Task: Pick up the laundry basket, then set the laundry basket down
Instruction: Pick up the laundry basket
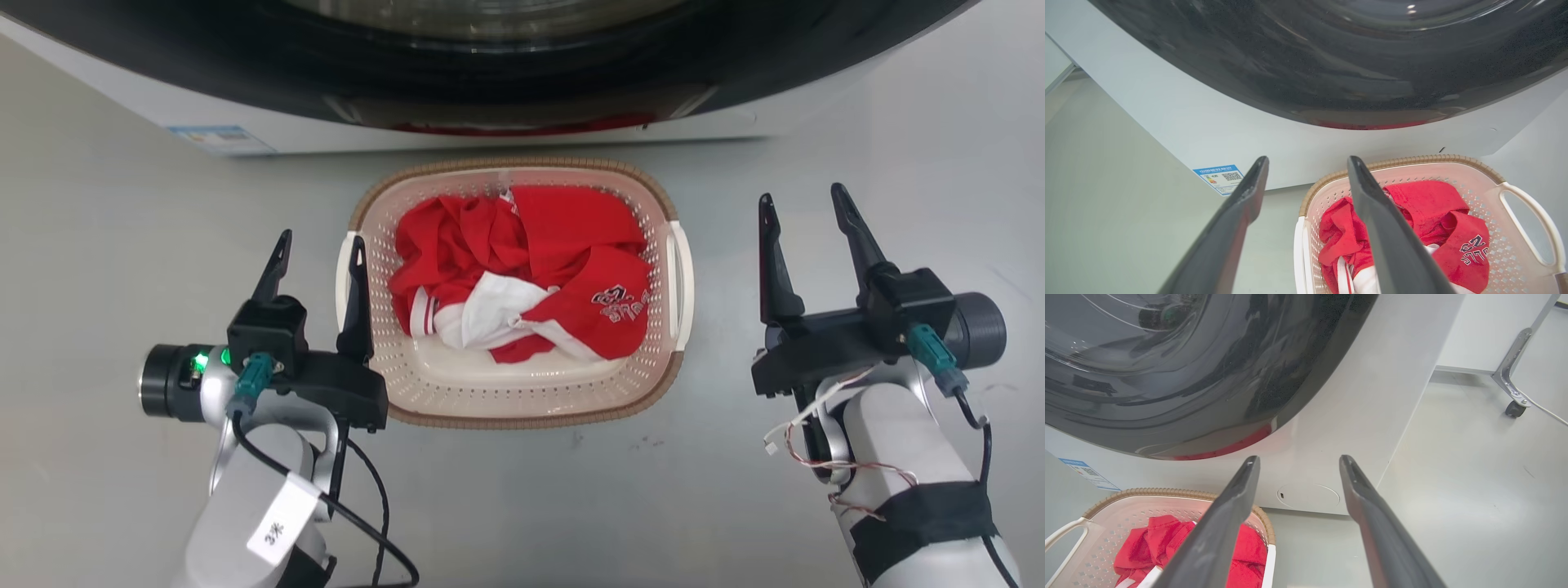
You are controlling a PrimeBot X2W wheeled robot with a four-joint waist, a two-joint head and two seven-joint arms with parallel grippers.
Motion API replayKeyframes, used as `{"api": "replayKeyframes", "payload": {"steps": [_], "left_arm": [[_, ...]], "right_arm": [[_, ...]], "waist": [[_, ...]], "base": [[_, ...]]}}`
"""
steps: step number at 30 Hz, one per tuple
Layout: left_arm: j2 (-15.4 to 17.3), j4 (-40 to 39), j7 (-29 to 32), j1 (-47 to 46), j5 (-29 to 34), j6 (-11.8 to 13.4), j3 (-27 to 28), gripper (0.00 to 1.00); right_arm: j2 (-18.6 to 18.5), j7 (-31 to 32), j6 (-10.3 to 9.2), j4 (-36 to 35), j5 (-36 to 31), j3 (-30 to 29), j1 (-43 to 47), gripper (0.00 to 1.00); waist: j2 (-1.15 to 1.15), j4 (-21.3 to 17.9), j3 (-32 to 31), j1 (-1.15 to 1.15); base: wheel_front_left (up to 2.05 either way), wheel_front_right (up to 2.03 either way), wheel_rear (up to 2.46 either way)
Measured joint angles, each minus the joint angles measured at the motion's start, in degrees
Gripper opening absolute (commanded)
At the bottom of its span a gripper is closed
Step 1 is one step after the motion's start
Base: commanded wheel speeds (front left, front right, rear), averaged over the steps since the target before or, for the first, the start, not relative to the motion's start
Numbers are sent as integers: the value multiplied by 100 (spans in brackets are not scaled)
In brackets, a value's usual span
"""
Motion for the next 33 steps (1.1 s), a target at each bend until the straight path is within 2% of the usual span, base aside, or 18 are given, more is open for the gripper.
{"api": "replayKeyframes", "payload": {"steps": [20,33], "left_arm": [[-31,1338,134,-1391,-137,-1,75,100],[-40,1962,-15,-1731,-312,51,1,100]], "right_arm": [[52,0,-5,1381,257,328,-1365,100],[57,-1,-109,1599,802,927,-1713,100]], "waist": [[0,-48,1662,0],[-1,-2,2054,-1]], "base": [[0,0,0],[0,0,0]]}}
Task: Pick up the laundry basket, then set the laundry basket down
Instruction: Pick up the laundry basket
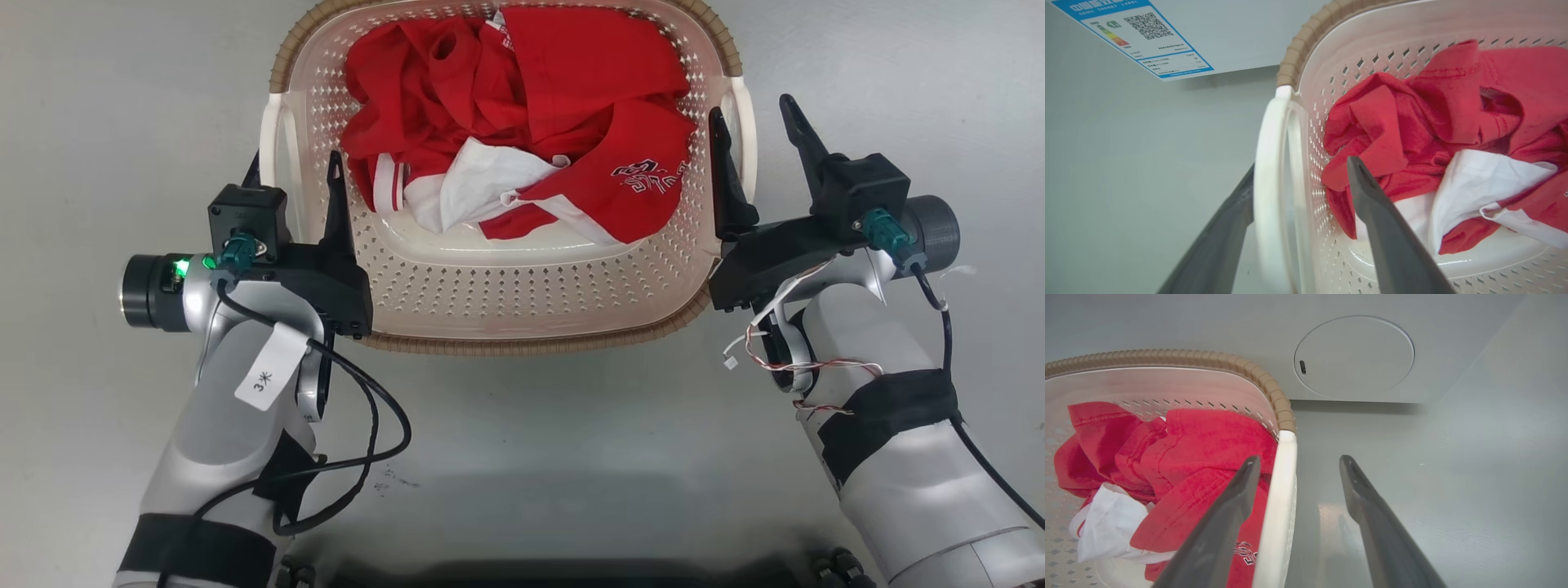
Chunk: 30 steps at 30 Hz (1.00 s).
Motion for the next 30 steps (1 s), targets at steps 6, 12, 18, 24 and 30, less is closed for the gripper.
{"api": "replayKeyframes", "payload": {"steps": [6,12,18,24,30], "left_arm": [[-1,230,-52,-192,-56,5,-24,100],[-1,457,-96,-224,-86,18,-109,100],[-2,632,-103,-319,-114,24,-154,100],[-3,821,-113,-372,-154,24,-223,100],[-5,979,-120,-463,-237,22,-364,100]], "right_arm": [[-1,0,-59,86,231,185,-57,100],[-1,0,-100,281,371,338,-115,100],[-1,0,-143,453,544,470,-149,100],[-1,0,-152,605,703,673,-296,100],[-1,0,-201,684,944,917,-369,87]], "waist": [[0,1,47,0],[-1,-19,70,0],[-1,-36,71,0],[-1,-45,66,0],[-1,-37,55,0]], "base": [[0,0,0],[0,0,0],[0,0,0],[0,0,0],[0,0,0]]}}
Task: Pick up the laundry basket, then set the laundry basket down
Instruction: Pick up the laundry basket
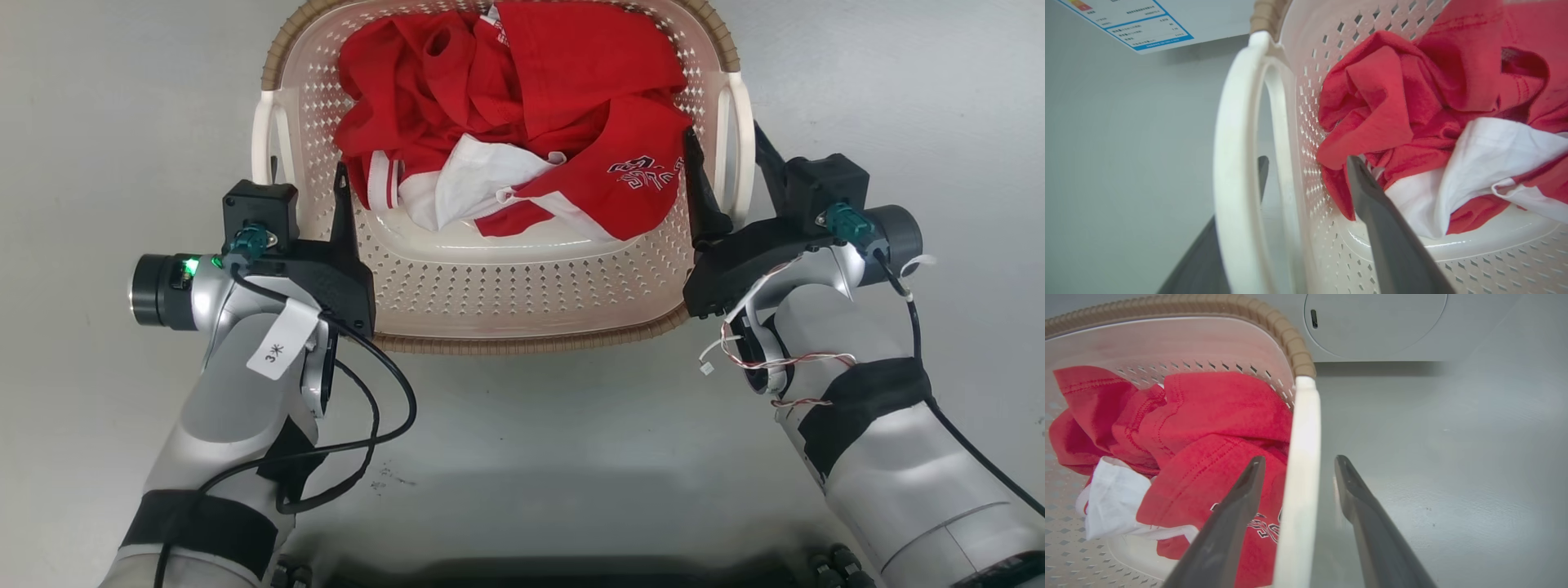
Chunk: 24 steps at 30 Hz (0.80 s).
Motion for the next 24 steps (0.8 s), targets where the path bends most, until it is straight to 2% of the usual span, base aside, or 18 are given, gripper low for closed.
{"api": "replayKeyframes", "payload": {"steps": [2,3,4,6,7,8,10,11,12,13,14,15,24], "left_arm": [[0,32,0,-1,-125,0,-34,100],[0,46,0,-7,-152,0,-56,100],[0,65,0,-19,-175,0,-90,91],[0,120,-1,-65,-219,0,-154,63],[-1,143,-1,-87,-240,3,-174,63],[2,157,-1,-96,-247,5,-187,50],[36,198,-20,-101,-259,24,-211,38],[46,219,-30,-103,-268,25,-229,22],[58,231,-32,-104,-286,24,-270,0],[65,249,-33,-109,-293,24,-331,0],[67,272,-33,-112,-299,24,-368,0],[59,309,-34,-111,-300,24,-404,0],[57,415,-45,-55,-712,54,-855,0]], "right_arm": [[0,0,-7,65,71,101,-54,80],[0,0,-20,88,99,142,-92,80],[0,0,-22,92,124,176,-118,75],[0,0,-44,119,201,253,-157,65],[0,0,-48,129,255,290,-182,65],[0,0,-51,138,300,315,-203,60],[-18,0,-78,180,345,350,-213,48],[-29,-1,-94,211,364,372,-217,42],[-37,-1,-94,263,399,391,-230,36],[-47,-2,-99,307,435,409,-244,25],[-56,-2,-123,346,454,431,-267,3],[-52,-3,-144,379,500,439,-292,0],[-79,1,-146,769,861,758,-227,0]], "waist": [[0,4,-3,0],[0,6,-6,0],[0,8,-8,0],[0,10,-13,0],[0,11,-15,0],[0,12,-18,0],[0,12,-25,0],[0,12,-28,0],[0,12,-32,0],[0,12,-36,0],[0,12,-41,0],[0,12,-48,0],[0,6,-315,0]], "base": [[0,0,0],[0,0,0],[0,0,0],[0,0,0],[0,0,0],[0,0,0],[0,0,0],[0,0,0],[0,0,0],[0,0,0],[0,0,0],[0,0,0],[0,0,0]]}}
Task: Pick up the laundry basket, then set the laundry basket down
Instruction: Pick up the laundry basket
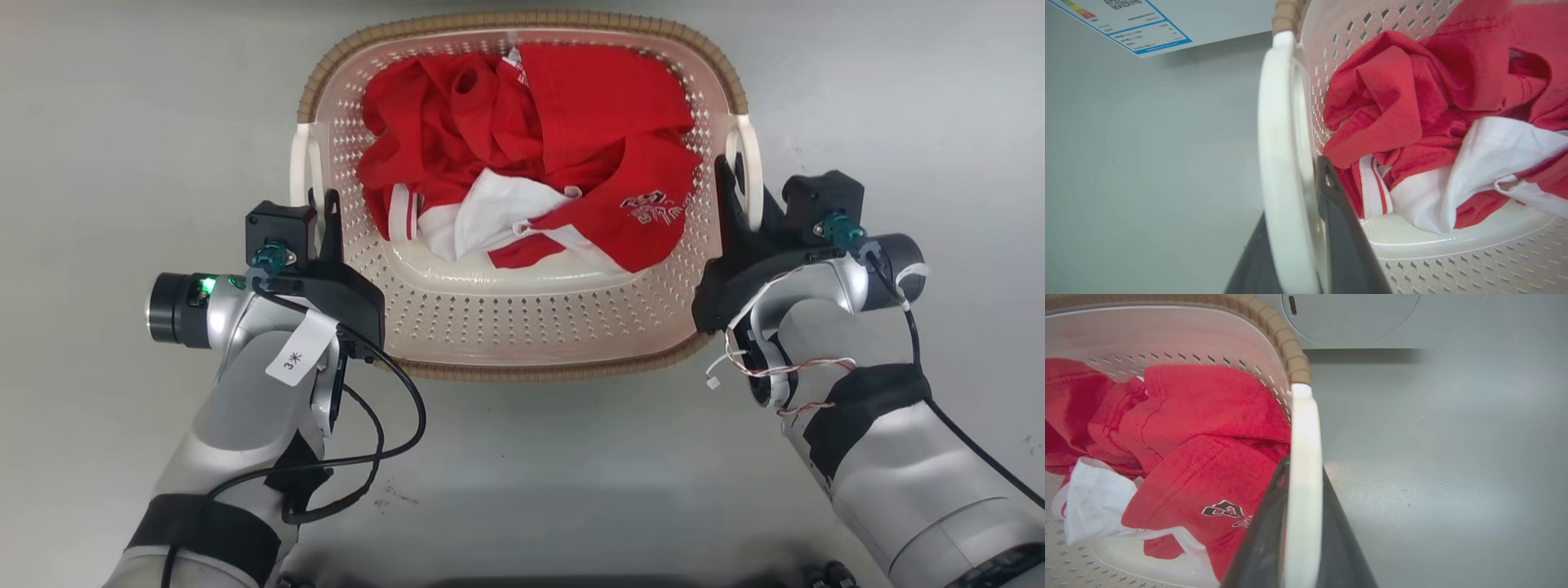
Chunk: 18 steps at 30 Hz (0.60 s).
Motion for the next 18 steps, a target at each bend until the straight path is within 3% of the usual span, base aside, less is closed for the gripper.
{"api": "replayKeyframes", "payload": {"steps": [18], "left_arm": [[-11,46,74,692,-722,74,-777,0]], "right_arm": [[43,54,2,573,617,437,558,0]], "waist": [[0,-25,-1095,0]], "base": [[0,0,0]]}}
